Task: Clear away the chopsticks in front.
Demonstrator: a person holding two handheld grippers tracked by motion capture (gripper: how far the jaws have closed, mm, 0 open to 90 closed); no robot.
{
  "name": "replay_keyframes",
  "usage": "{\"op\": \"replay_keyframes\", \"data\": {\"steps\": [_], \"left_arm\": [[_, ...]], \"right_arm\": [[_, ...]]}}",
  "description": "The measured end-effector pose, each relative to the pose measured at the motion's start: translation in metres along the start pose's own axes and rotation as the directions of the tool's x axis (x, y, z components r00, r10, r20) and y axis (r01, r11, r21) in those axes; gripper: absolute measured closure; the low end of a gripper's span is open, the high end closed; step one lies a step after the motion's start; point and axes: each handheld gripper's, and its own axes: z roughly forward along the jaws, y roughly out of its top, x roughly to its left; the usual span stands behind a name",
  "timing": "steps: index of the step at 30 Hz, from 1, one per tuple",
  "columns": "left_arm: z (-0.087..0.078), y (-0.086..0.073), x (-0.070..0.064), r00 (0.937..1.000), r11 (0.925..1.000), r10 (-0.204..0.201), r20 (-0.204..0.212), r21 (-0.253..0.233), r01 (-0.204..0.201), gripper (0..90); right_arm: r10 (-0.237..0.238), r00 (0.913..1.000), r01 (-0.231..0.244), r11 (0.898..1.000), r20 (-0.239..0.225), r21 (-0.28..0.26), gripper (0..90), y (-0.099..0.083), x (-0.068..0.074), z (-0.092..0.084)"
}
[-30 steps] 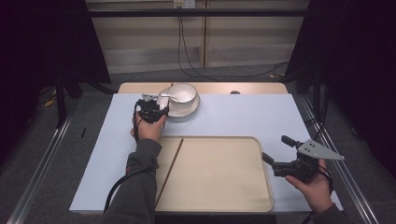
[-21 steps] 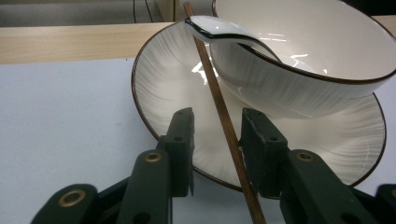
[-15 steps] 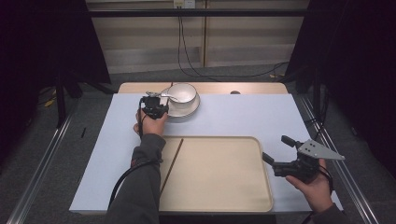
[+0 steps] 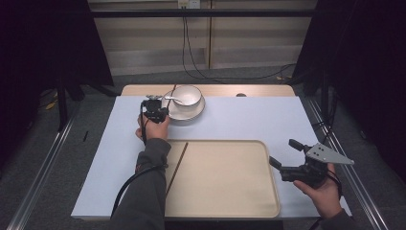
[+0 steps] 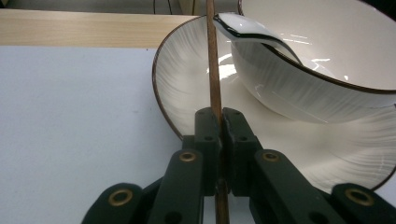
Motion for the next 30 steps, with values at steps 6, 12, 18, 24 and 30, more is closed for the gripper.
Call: {"op": "replay_keyframes", "data": {"steps": [6,12,18,24,30], "left_arm": [[-0.019,-0.005,0.002,0.9991,0.9986,-0.041,0.014,-0.032,0.042,85.7],[-0.037,-0.016,0.008,0.9953,0.9947,-0.095,0.021,-0.037,0.096,85.7],[-0.057,-0.028,0.01,0.9908,0.9898,-0.128,0.043,-0.057,0.13,85.7],[-0.076,-0.037,0.011,0.9879,0.9869,-0.143,0.06,-0.067,0.147,85.7],[-0.098,-0.045,0.008,0.9862,0.9831,-0.151,0.068,-0.094,0.157,85.7]], "right_arm": [[-0.009,1.0,0.009,1.0,0.001,0.002,4.1,0.0,0.0,0.0],[-0.008,1.0,0.008,1.0,-0.005,0.008,4.1,0.0,0.0,0.0],[-0.015,0.9999,0.015,1.0,-0.004,0.01,4.1,0.0,0.0,0.001],[-0.02,0.9998,0.02,1.0,0.003,0.011,4.1,0.0,0.001,0.001],[-0.016,0.9999,0.017,1.0,-0.004,0.017,4.0,-0.001,0.002,0.002]]}}
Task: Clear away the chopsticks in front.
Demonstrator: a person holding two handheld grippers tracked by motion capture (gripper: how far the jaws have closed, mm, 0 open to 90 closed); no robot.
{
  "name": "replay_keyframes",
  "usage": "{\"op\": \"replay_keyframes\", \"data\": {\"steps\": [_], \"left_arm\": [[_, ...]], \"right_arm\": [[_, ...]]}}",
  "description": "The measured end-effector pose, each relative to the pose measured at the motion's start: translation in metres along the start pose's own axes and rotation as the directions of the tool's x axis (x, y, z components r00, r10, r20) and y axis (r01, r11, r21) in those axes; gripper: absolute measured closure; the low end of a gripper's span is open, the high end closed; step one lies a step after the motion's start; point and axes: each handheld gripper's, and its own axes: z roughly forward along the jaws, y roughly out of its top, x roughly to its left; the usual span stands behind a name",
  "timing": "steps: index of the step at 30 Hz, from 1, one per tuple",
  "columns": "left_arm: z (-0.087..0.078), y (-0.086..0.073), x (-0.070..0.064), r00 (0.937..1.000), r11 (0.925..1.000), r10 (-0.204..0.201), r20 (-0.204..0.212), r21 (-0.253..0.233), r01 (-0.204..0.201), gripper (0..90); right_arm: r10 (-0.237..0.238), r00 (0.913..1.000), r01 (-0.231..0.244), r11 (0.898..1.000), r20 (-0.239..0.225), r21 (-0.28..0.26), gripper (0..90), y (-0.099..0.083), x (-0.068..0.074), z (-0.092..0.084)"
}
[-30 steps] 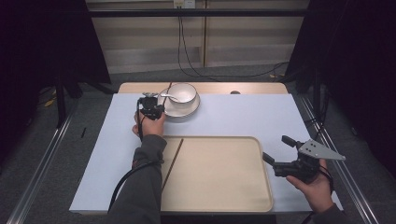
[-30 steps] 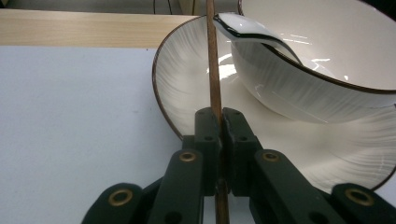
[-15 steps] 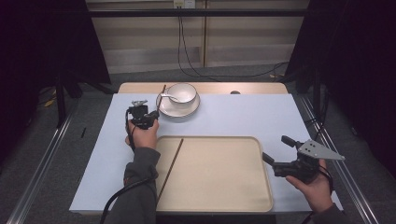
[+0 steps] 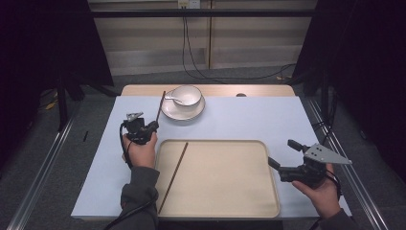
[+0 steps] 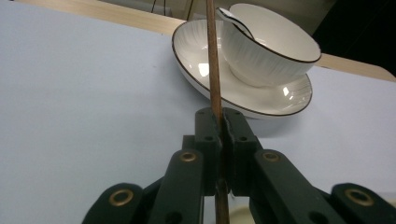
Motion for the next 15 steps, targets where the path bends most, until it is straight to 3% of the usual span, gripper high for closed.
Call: {"op": "replay_keyframes", "data": {"steps": [6,15], "left_arm": [[-0.015,-0.017,0.002,0.9995,0.9996,-0.026,0.018,-0.006,0.026,85.7],[-0.033,-0.031,-0.002,0.9994,0.9997,-0.023,0.025,-0.009,0.023,85.7]], "right_arm": [[-0.005,1.0,0.005,1.0,0.0,-0.009,4.0,0.0,0.0,0.0],[-0.017,0.9998,0.016,0.999,-0.01,-0.046,4.0,0.002,0.001,-0.002]]}}
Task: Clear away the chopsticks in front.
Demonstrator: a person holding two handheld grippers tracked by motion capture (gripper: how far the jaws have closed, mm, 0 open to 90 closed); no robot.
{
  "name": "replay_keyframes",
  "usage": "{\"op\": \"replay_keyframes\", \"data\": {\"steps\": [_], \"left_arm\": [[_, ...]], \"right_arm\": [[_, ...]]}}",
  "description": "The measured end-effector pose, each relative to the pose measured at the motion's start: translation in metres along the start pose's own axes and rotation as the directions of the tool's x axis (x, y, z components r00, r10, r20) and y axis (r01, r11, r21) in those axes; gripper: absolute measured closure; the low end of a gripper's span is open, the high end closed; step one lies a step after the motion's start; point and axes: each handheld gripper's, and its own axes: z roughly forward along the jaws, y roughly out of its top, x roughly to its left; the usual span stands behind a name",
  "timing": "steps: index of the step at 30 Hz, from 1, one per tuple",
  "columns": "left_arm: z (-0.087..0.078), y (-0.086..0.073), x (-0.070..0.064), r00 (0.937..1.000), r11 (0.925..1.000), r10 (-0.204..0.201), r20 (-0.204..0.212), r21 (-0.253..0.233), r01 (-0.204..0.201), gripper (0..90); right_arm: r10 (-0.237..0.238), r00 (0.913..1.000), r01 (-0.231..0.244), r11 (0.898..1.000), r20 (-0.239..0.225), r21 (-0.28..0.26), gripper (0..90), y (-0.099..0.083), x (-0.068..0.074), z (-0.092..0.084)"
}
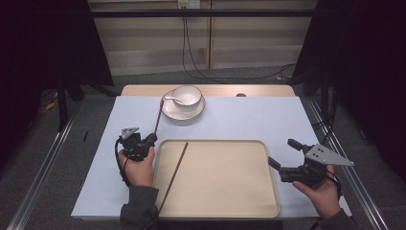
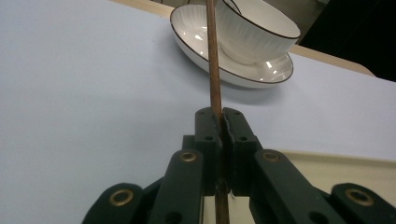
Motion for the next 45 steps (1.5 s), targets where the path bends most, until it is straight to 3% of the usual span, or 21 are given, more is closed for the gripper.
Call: {"op": "replay_keyframes", "data": {"steps": [7,15,31,34,45], "left_arm": [[-0.017,-0.01,-0.004,1.0,1.0,0.0,0.01,-0.005,0.0,85.7],[-0.037,-0.017,-0.013,0.999,0.9991,0.034,0.031,-0.026,-0.033,85.7],[-0.057,-0.042,-0.012,0.9976,0.9993,0.037,0.059,-0.011,-0.036,85.7],[-0.059,-0.046,-0.013,0.9969,0.9983,0.059,0.052,-0.008,-0.058,85.7],[-0.071,-0.055,-0.013,0.9943,0.9982,0.059,0.088,0.001,-0.06,85.7]], "right_arm": [[0.006,1.0,-0.006,1.0,-0.001,-0.005,4.0,0.0,0.0,0.0],[0.01,0.9999,-0.01,1.0,-0.004,-0.007,4.0,0.001,0.0,-0.001],[0.002,1.0,-0.002,1.0,-0.009,-0.002,4.0,0.0,0.002,0.001],[0.001,1.0,-0.001,1.0,-0.006,-0.002,4.0,0.001,0.002,0.001],[0.001,1.0,-0.001,1.0,-0.009,0.002,4.0,0.0,0.001,0.004]]}}
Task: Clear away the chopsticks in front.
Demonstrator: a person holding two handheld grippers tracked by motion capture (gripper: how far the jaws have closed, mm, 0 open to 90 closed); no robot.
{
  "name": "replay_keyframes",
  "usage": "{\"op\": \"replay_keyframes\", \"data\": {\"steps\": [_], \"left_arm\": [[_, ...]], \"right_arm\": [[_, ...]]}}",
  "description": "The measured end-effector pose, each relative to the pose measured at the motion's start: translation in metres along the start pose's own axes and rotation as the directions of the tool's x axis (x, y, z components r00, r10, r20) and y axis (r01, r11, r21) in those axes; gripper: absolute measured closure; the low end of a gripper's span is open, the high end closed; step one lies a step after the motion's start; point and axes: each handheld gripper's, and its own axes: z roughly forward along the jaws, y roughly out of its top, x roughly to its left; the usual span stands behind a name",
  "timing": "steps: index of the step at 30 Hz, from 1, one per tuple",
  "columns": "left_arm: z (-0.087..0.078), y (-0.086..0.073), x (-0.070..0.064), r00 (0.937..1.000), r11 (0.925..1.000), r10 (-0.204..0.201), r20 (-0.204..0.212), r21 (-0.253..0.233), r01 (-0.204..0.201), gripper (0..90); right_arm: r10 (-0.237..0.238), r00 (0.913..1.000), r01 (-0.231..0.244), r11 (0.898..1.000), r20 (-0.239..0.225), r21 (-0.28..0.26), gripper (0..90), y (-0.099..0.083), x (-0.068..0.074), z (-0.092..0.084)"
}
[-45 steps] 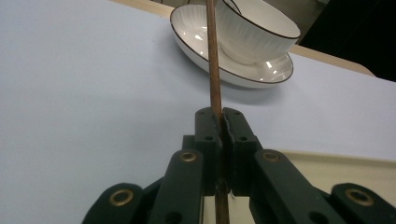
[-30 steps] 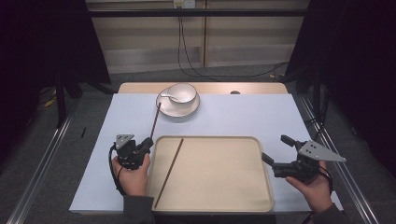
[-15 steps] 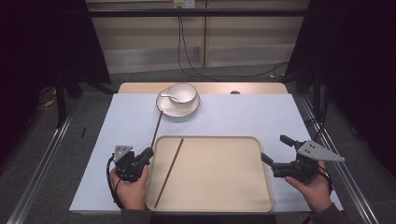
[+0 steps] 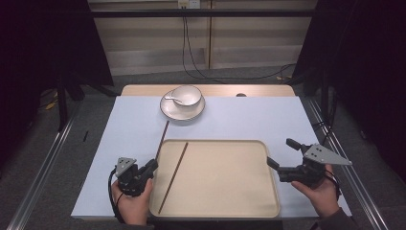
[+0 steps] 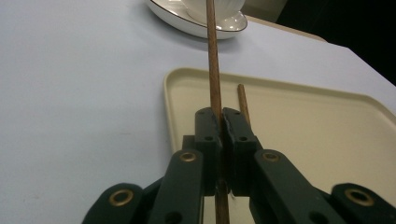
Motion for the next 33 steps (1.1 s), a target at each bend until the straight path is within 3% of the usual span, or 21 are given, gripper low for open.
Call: {"op": "replay_keyframes", "data": {"steps": [17,29,33], "left_arm": [[-0.003,-0.009,-0.011,0.9991,0.9978,0.036,0.023,0.055,-0.038,85.7],[-0.003,-0.014,-0.013,0.998,0.9901,0.055,0.031,0.127,-0.059,85.6],[-0.004,-0.017,-0.014,0.997,0.9842,0.07,0.033,0.16,-0.075,85.5]], "right_arm": [[-0.006,1.0,0.006,1.0,-0.007,0.008,4.0,-0.001,-0.001,0.001],[-0.002,0.9997,0.002,1.0,-0.026,0.012,4.0,-0.001,-0.001,0.006],[0.001,0.9997,-0.001,1.0,-0.023,0.01,4.0,0.0,0.0,0.007]]}}
